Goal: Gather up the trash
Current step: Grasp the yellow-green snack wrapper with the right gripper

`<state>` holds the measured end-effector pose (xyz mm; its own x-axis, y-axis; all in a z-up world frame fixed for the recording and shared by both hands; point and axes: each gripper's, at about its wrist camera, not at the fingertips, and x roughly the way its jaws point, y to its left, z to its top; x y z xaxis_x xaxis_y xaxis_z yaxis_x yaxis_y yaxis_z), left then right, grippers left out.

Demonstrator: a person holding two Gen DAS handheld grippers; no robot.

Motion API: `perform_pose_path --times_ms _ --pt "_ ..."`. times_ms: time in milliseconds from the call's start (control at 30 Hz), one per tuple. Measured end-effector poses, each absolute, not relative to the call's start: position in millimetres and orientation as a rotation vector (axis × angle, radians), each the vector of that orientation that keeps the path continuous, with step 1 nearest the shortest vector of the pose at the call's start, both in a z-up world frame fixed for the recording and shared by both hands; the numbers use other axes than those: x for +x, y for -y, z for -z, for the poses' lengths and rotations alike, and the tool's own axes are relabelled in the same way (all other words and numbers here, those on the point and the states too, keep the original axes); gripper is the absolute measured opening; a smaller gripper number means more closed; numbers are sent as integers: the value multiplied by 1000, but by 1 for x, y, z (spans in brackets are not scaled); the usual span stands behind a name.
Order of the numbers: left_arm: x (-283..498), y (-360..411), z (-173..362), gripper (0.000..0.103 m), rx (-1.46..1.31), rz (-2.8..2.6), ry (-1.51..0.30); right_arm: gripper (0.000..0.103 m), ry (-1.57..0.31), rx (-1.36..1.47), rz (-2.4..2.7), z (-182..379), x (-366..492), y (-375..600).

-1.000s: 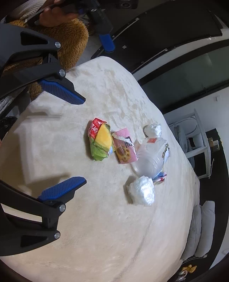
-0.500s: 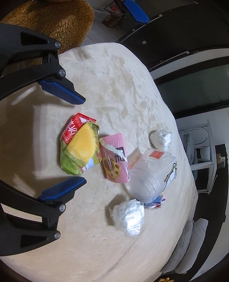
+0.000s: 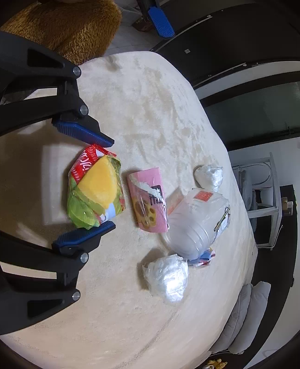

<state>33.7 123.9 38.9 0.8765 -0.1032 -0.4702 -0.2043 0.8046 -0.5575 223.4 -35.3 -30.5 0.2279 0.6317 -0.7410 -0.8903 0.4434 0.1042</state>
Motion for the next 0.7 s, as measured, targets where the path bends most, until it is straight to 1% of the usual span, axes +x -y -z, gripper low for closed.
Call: perform_pose_path --times_ms 367,500,700 --pt "72 -103 -32 97 -507 -73 -621 65 -809 -191 -1053 0 239 97" --pt "99 -101 -29 97 -453 -77 -664 65 -828 -152 -1039 -2 245 115" --pt "154 -103 -12 95 -334 -105 -795 65 -844 -79 -1035 -8 253 141"
